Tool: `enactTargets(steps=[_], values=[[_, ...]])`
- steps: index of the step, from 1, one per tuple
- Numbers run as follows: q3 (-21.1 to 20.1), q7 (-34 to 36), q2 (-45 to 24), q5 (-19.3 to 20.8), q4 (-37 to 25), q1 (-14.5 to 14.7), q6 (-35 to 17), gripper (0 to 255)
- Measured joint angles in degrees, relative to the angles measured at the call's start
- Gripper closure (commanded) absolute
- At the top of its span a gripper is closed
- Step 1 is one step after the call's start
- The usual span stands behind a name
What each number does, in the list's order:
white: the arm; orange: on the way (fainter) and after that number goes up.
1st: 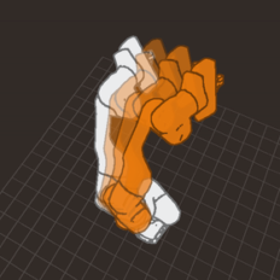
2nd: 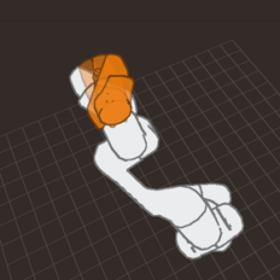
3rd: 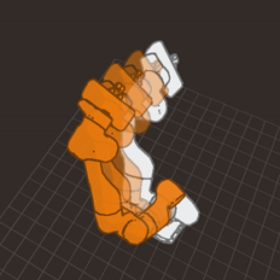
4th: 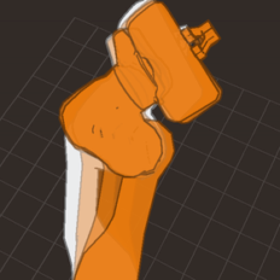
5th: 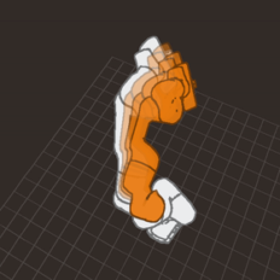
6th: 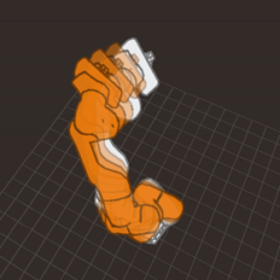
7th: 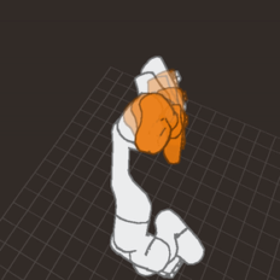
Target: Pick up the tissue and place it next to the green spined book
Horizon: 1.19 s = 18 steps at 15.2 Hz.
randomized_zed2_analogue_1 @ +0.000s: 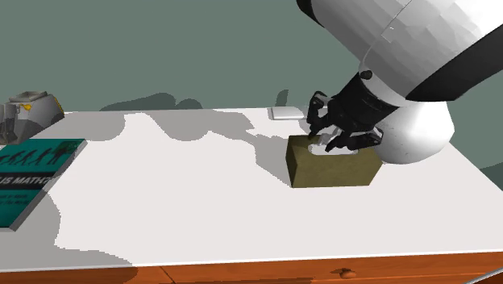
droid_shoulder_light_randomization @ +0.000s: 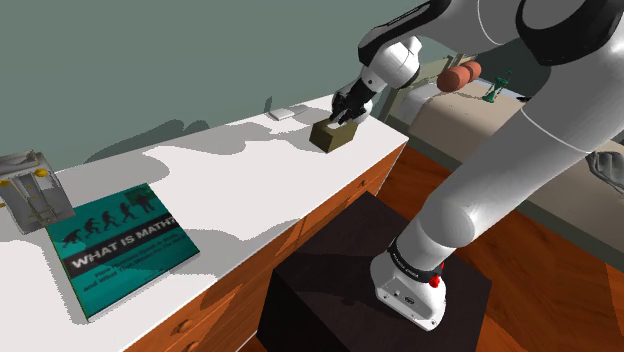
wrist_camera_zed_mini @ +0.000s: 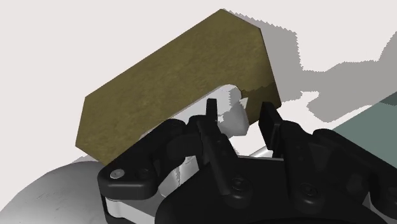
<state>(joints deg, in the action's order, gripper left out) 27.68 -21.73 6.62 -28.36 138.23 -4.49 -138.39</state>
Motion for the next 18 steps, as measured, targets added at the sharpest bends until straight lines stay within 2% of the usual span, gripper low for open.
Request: enactTargets(steps=[8, 18], values=[[0.2, 0.0, 0.1, 0.1, 0.0, -0.2, 0.0, 255], [-0.7, 5.6, 4.3, 5.6, -2.6, -1.4, 5.4, 255]])
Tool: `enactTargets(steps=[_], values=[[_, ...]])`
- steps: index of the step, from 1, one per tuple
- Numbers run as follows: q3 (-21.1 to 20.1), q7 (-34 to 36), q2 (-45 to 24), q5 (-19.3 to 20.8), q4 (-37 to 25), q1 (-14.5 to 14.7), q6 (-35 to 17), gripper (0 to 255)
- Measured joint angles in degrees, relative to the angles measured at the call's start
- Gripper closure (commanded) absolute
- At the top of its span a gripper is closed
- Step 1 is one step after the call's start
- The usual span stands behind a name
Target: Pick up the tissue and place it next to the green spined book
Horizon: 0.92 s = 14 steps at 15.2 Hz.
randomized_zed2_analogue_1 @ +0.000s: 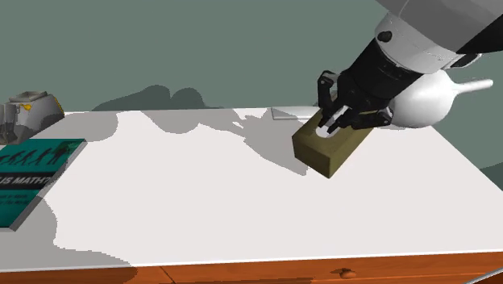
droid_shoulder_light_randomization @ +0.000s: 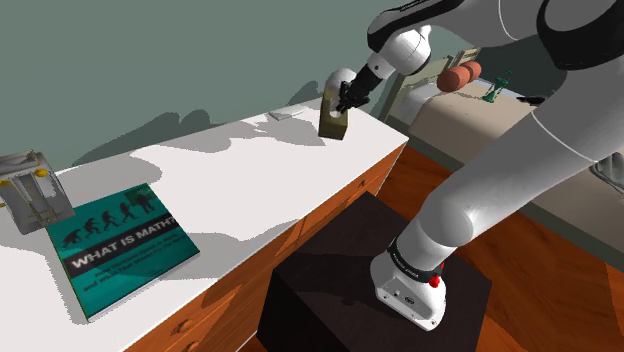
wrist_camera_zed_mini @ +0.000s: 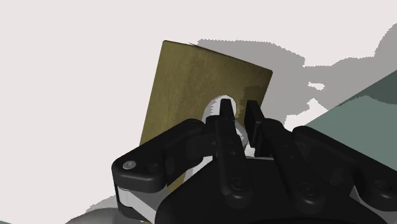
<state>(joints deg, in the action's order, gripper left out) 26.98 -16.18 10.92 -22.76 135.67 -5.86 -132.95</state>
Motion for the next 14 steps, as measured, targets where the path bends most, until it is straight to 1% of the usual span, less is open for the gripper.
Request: enactTargets(steps=[8, 14], values=[[-1.1, 4.3, 3.3, 3.6, -3.2, -0.8, 5.5, 255], [-1.7, 6.7, 4.9, 5.2, -6.2, -1.2, 9.5, 255]])
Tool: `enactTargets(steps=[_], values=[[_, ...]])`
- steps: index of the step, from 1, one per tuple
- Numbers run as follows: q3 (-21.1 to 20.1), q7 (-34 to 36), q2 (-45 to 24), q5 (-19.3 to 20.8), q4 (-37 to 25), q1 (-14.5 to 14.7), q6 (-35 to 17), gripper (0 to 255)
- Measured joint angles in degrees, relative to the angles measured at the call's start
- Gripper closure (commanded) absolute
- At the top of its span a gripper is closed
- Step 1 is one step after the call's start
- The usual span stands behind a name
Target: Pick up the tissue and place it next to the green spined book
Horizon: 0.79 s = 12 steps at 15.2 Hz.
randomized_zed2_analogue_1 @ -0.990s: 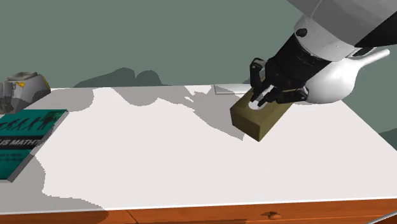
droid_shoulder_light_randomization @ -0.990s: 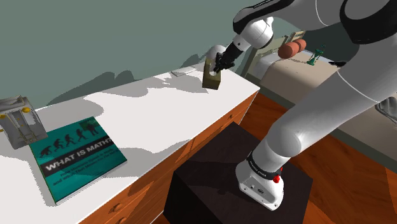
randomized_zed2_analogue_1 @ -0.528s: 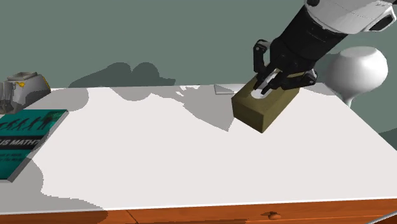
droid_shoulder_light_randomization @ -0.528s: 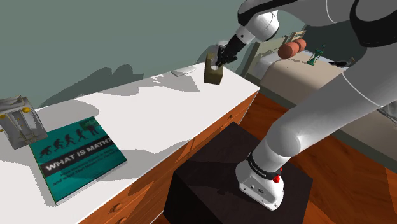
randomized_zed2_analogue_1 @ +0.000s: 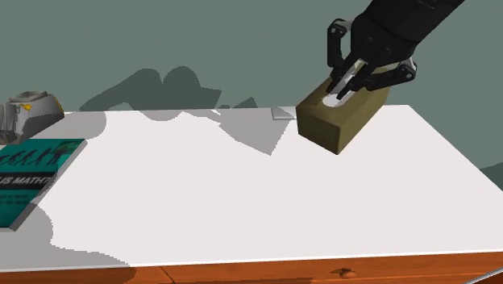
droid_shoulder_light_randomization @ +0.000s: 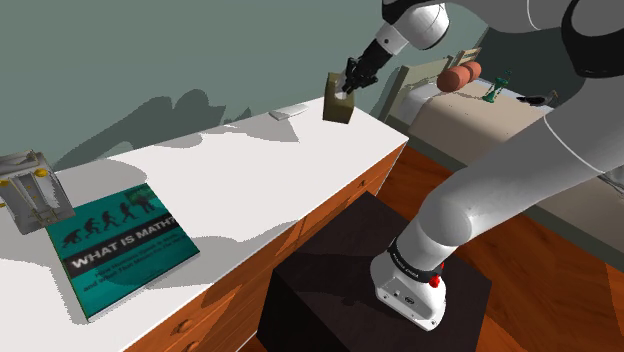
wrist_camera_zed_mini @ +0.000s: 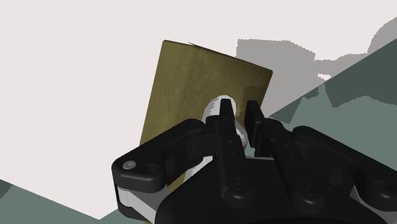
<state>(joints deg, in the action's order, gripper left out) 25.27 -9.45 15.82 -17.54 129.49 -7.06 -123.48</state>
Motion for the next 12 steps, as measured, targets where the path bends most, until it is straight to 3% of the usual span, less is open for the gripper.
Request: enactTargets(steps=[12], values=[[-0.7, 3.6, 1.7, 2.1, -7.4, -0.4, 8.5, 255]])
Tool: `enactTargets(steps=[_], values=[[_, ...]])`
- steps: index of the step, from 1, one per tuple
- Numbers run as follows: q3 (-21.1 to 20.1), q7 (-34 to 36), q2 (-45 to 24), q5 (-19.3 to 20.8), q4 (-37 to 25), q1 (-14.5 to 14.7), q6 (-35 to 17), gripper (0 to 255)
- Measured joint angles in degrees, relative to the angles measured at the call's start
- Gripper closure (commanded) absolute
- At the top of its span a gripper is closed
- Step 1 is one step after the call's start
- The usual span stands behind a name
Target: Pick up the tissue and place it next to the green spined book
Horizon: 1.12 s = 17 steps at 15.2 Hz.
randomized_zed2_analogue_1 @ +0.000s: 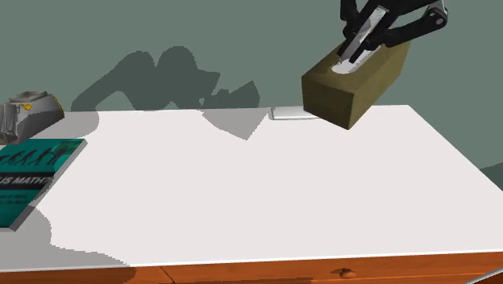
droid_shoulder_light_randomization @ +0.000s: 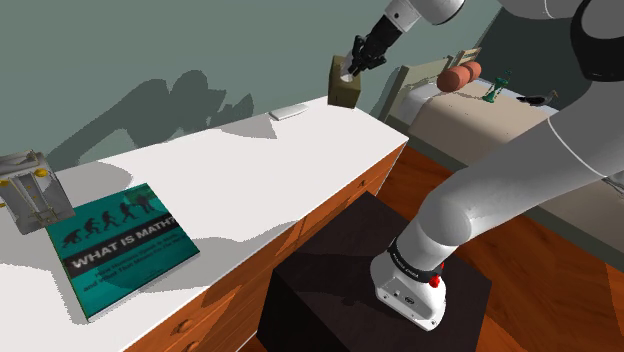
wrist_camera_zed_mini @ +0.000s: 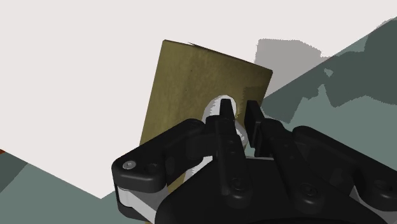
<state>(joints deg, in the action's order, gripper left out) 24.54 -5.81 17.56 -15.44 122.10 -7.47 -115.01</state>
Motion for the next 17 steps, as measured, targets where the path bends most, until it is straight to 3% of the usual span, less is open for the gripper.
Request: enactTargets(steps=[8, 17], values=[[-0.2, 1.9, 0.3, 0.7, -5.7, 0.0, 5.7, 255], [-9.3, 13.7, 3.4, 1.1, -1.9, 3.3, 1.6, 255]])
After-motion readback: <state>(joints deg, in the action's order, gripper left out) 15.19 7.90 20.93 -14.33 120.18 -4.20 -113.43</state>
